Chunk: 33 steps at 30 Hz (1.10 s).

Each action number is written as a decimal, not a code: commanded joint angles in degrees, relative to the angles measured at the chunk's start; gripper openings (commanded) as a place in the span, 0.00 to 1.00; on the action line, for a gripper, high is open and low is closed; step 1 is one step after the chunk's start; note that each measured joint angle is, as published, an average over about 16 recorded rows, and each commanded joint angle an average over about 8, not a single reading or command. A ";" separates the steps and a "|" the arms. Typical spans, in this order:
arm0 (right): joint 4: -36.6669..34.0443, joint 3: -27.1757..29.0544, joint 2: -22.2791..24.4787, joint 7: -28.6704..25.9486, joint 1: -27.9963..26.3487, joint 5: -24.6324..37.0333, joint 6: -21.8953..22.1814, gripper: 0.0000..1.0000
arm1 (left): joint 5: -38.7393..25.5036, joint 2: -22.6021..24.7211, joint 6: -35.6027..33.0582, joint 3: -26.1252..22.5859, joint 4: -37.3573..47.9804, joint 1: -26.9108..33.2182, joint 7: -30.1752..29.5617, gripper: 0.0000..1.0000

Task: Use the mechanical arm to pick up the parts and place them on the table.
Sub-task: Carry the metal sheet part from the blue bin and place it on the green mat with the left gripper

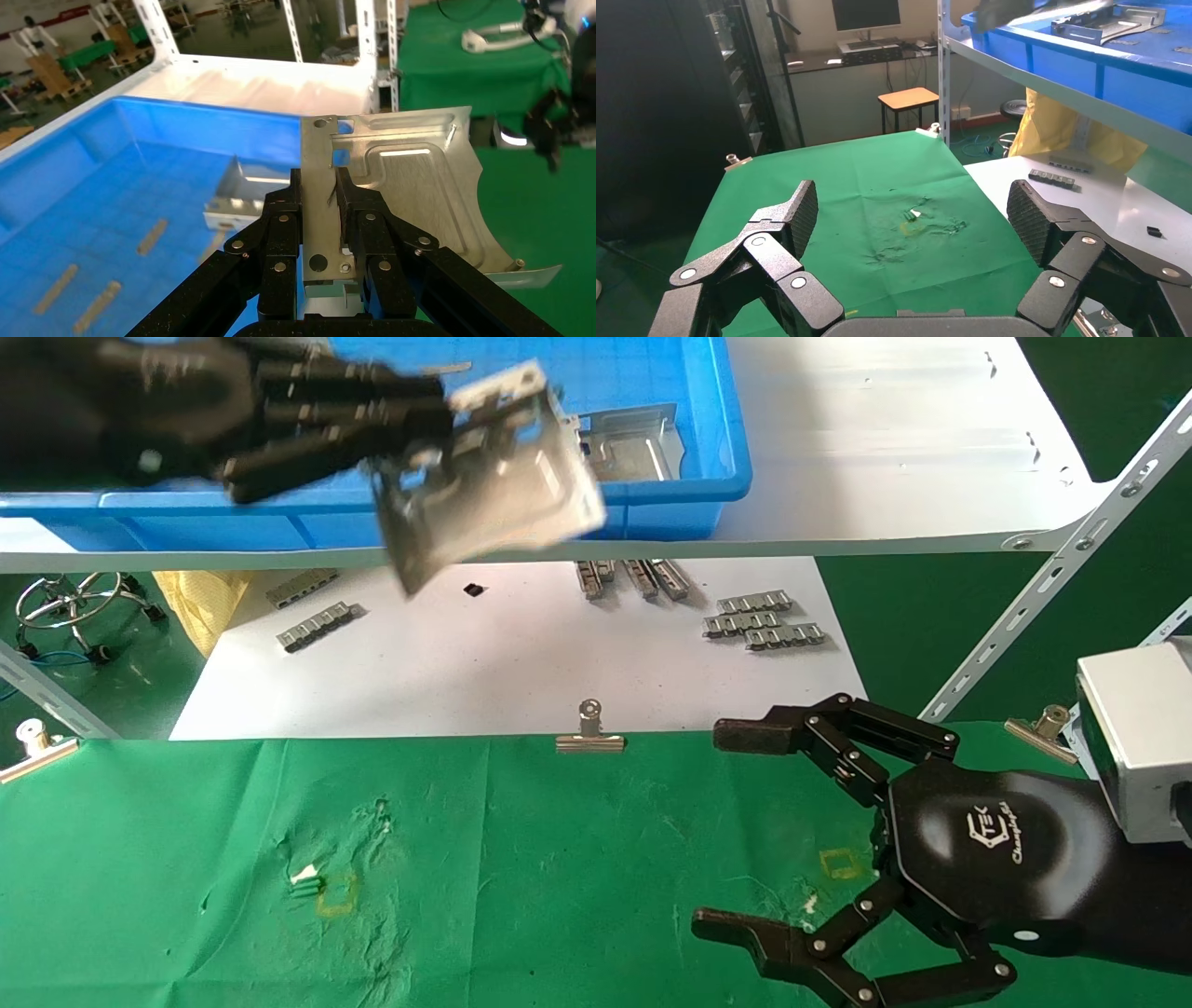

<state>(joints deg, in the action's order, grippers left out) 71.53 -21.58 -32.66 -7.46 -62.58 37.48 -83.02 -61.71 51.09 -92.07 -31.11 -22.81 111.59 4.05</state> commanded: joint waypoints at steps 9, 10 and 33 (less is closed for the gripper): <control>0.00 0.00 0.00 0.00 0.00 0.00 0.00 1.00 | 14.40 -12.92 0.32 -6.94 -19.24 -12.95 2.18 0.00; 0.00 0.00 0.00 0.00 0.00 0.00 0.00 1.00 | 15.03 -13.87 0.38 -7.85 -19.94 -13.95 3.28 0.00; 0.00 -0.01 0.00 0.00 0.00 0.00 0.00 1.00 | 6.45 -11.92 1.57 -22.84 -1.52 -21.64 39.39 0.00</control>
<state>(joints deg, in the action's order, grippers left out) 71.53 -21.58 -32.66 -7.45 -62.58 37.48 -83.02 -55.18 39.07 -90.54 -53.70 -24.49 90.17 43.34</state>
